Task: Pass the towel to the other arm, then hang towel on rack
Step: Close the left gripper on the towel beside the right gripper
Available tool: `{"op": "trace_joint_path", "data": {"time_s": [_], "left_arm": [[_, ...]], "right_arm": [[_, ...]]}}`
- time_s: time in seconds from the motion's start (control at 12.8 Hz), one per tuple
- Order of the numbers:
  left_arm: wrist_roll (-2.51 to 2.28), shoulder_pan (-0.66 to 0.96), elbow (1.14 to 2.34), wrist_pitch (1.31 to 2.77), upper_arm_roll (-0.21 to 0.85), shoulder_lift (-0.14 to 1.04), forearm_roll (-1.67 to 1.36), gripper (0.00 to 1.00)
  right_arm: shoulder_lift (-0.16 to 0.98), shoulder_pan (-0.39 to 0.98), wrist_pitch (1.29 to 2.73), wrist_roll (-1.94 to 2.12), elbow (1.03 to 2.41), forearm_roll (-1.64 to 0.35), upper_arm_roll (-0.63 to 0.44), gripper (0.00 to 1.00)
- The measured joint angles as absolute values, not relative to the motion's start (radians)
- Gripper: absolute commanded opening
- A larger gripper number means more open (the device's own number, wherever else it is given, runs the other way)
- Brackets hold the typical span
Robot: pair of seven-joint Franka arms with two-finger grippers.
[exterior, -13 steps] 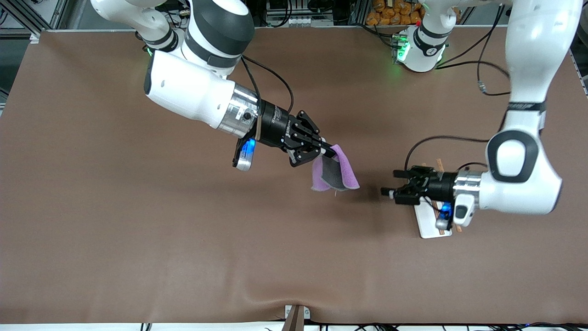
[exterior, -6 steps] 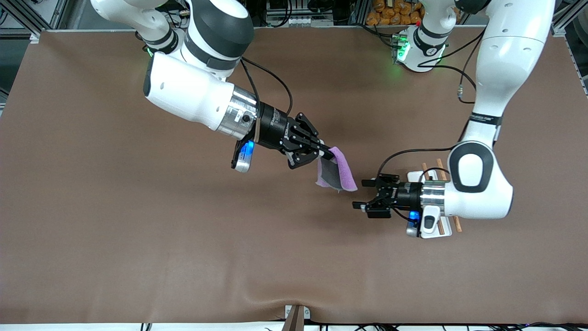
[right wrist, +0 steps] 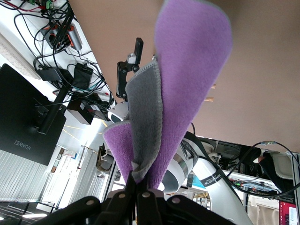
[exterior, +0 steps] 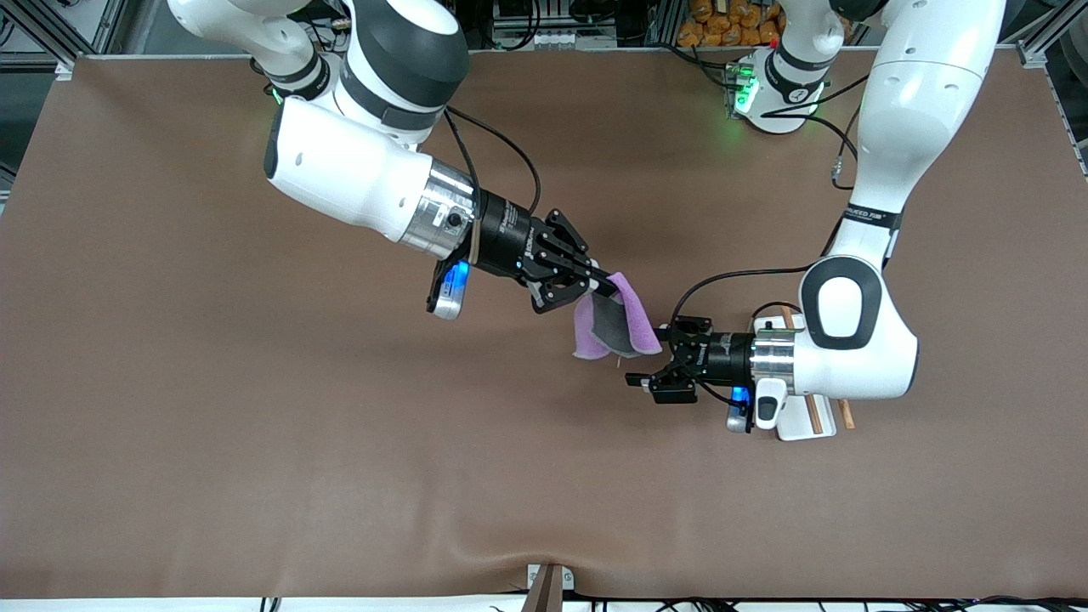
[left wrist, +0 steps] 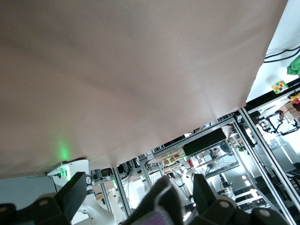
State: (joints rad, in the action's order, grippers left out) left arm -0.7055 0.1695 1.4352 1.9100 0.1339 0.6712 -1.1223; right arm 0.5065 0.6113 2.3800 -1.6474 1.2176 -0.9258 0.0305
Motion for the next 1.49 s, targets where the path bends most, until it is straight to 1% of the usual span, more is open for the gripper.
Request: {"op": "trace_joint_path", "data": {"time_s": [0.71, 0.78, 0.86, 0.94, 1.02, 1.25, 1.33, 1.49], "left_arm": [[-0.726, 0.174, 1.420, 1.909, 0.152, 0.622, -1.122, 1.00], [-0.726, 0.175, 1.420, 1.909, 0.153, 0.622, -1.122, 0.89], [-0.726, 0.176, 1.420, 1.909, 0.153, 0.622, -1.122, 0.72], [-0.726, 0.176, 1.421, 1.909, 0.153, 0.622, -1.121, 0.59], [-0.726, 0.176, 1.421, 1.908, 0.153, 0.622, -1.121, 0.49], [-0.726, 0.176, 1.422, 1.900, 0.152, 0.622, -1.118, 0.30], [-0.726, 0.175, 1.422, 1.899, 0.152, 0.622, -1.110, 0.26], [-0.726, 0.172, 1.422, 1.891, 0.151, 0.622, -1.089, 0.21]], "right_arm": [[0.506, 0.611, 2.380, -1.647, 1.218, -0.926, 0.028, 0.00], [0.506, 0.611, 2.380, -1.647, 1.218, -0.926, 0.028, 0.00], [0.506, 0.611, 2.380, -1.647, 1.218, -0.926, 0.028, 0.00], [0.506, 0.611, 2.380, -1.647, 1.218, -0.926, 0.028, 0.00], [0.506, 0.611, 2.379, -1.647, 1.218, -0.926, 0.028, 0.00], [0.506, 0.611, 2.373, -1.647, 1.218, -0.926, 0.026, 0.00], [0.506, 0.611, 2.373, -1.647, 1.218, -0.926, 0.025, 0.00], [0.506, 0.611, 2.372, -1.647, 1.218, -0.926, 0.024, 0.00]]}}
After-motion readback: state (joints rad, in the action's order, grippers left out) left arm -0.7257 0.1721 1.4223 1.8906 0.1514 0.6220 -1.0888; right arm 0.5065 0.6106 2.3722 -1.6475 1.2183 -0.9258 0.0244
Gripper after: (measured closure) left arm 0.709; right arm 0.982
